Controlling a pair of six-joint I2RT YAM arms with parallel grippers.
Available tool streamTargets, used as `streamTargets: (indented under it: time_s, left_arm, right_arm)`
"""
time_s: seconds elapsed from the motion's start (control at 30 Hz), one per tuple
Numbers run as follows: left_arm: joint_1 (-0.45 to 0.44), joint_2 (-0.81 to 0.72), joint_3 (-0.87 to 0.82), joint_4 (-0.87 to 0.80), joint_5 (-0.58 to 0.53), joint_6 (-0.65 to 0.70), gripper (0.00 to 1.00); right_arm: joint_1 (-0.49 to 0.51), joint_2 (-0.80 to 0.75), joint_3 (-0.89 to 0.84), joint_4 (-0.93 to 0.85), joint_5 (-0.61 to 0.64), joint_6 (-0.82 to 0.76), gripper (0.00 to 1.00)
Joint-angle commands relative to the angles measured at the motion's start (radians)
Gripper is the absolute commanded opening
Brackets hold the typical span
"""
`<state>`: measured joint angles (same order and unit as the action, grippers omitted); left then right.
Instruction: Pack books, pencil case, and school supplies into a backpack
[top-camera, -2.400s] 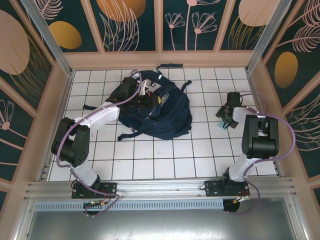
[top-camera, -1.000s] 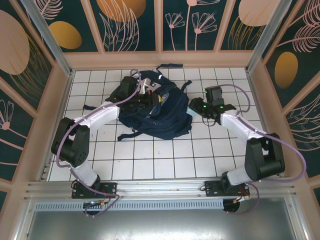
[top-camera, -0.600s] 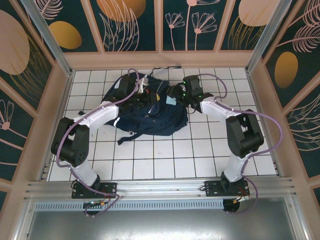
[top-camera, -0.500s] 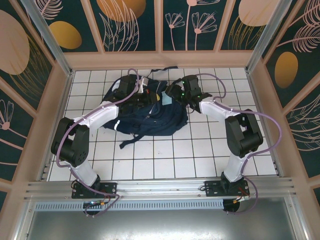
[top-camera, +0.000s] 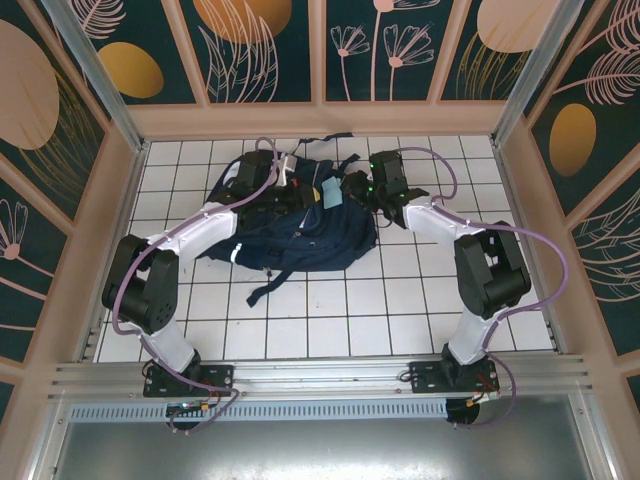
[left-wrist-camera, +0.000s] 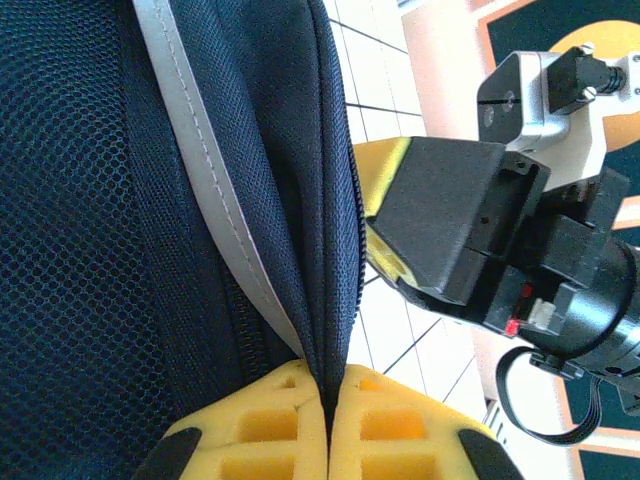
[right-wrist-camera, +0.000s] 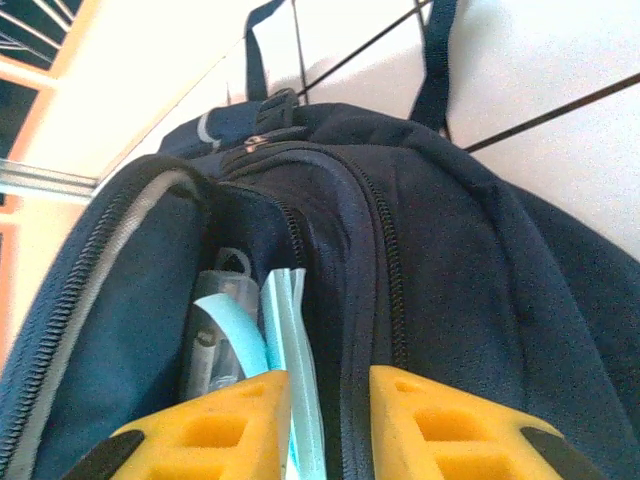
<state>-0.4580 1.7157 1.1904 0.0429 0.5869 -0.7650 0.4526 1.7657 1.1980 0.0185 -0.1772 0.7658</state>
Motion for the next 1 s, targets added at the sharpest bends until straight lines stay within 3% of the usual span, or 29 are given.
streamTargets:
  time_s: [0.0, 0.07, 0.17, 0.43, 0.83, 0.97]
  left_arm:
    - [-0.021, -0.042, 0.010, 0.120, 0.076, 0.010, 0.00]
    - [-0.021, -0.044, 0.006, 0.118, 0.076, 0.011, 0.00]
    - [-0.021, -0.044, 0.003, 0.120, 0.078, 0.008, 0.00]
    - [-0.020, -0.046, 0.000, 0.124, 0.077, 0.004, 0.00]
    - [-0.021, -0.045, -0.005, 0.137, 0.082, -0.005, 0.00]
    - [-0.021, -0.044, -0.005, 0.139, 0.082, -0.005, 0.00]
  right_arm:
    - [0.022, -0.048, 0.064, -0.113, 0.110, -0.092, 0.27]
    - [0.032, -0.061, 0.080, -0.166, 0.184, -0.127, 0.32]
    - [0.034, -0.071, 0.078, -0.167, 0.174, -0.146, 0.32]
    - [0.041, -0.014, 0.094, -0.144, 0.117, -0.156, 0.20]
    - [0.068, 0.100, 0.101, -0.043, -0.068, -0.125, 0.14]
    - [0.089, 0.133, 0.101, 0.026, -0.184, -0.096, 0.14]
